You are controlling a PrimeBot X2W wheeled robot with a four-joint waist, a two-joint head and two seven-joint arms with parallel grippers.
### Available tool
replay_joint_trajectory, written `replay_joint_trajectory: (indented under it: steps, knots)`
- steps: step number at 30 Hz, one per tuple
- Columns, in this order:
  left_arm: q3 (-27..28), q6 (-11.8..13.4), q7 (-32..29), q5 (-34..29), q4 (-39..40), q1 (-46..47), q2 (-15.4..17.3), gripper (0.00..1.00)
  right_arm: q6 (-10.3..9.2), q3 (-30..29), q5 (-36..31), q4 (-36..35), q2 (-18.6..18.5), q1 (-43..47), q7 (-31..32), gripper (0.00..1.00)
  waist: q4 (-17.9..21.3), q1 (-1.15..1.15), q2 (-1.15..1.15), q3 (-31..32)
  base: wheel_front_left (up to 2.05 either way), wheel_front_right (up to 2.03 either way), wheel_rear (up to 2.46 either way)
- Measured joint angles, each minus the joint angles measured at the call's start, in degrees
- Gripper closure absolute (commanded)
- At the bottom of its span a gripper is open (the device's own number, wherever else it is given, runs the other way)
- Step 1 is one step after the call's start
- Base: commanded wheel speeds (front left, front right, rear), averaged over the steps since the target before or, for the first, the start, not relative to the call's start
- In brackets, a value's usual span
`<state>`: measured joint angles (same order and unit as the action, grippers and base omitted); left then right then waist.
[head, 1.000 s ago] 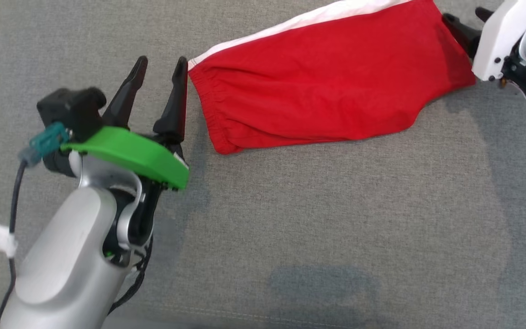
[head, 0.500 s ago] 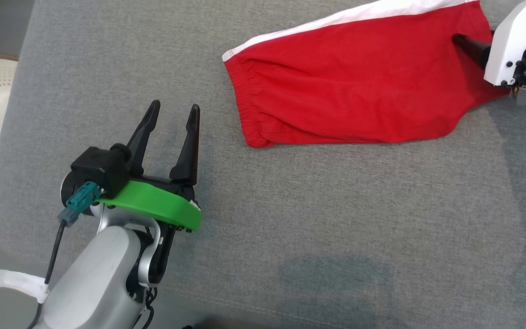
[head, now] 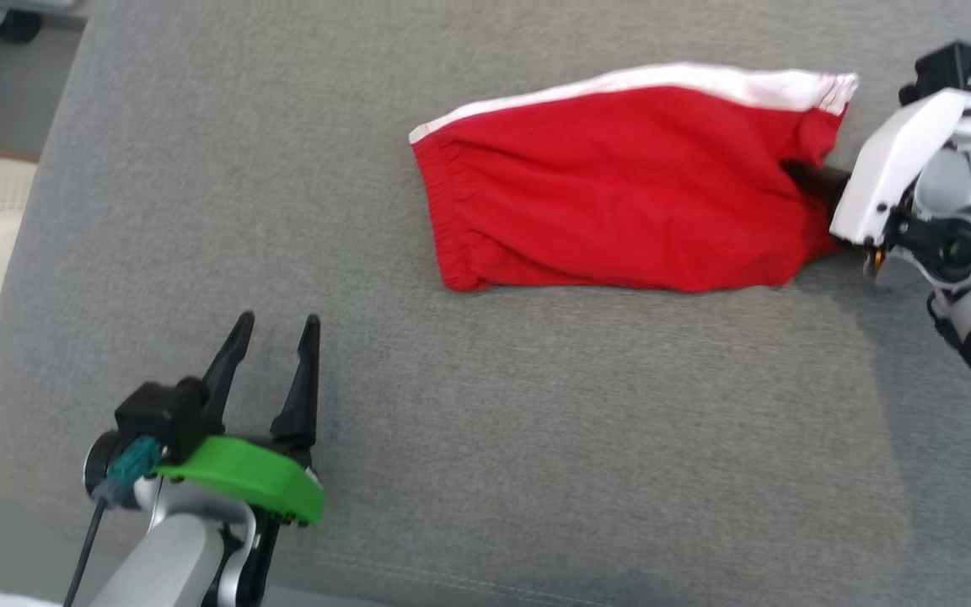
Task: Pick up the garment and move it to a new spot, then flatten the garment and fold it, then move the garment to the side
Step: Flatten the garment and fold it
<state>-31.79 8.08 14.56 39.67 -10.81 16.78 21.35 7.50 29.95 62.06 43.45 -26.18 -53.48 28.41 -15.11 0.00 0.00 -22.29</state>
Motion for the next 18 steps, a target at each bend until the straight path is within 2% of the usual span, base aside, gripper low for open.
replay_joint_trajectory:
  steps: [10, 18]
  knots:
    - [1.6, -0.5, 0.2, 0.1, 3.7, -6.8, 2.5, 0.0, 0.04, -4.8, 2.7, 3.3, -4.0, 7.9, -0.8, 1.0, 7.6, 0.0, 0.0, 5.0, 0.0, 0.0, 0.0]
    - [2.8, -1.1, 0.4, -2.1, 7.5, -8.1, 3.1, 0.0, 0.02, -9.5, 3.0, 4.9, -5.8, 10.7, -5.9, 1.0, 12.3, 0.0, 0.0, 7.2, 0.0, 0.0, 0.0]
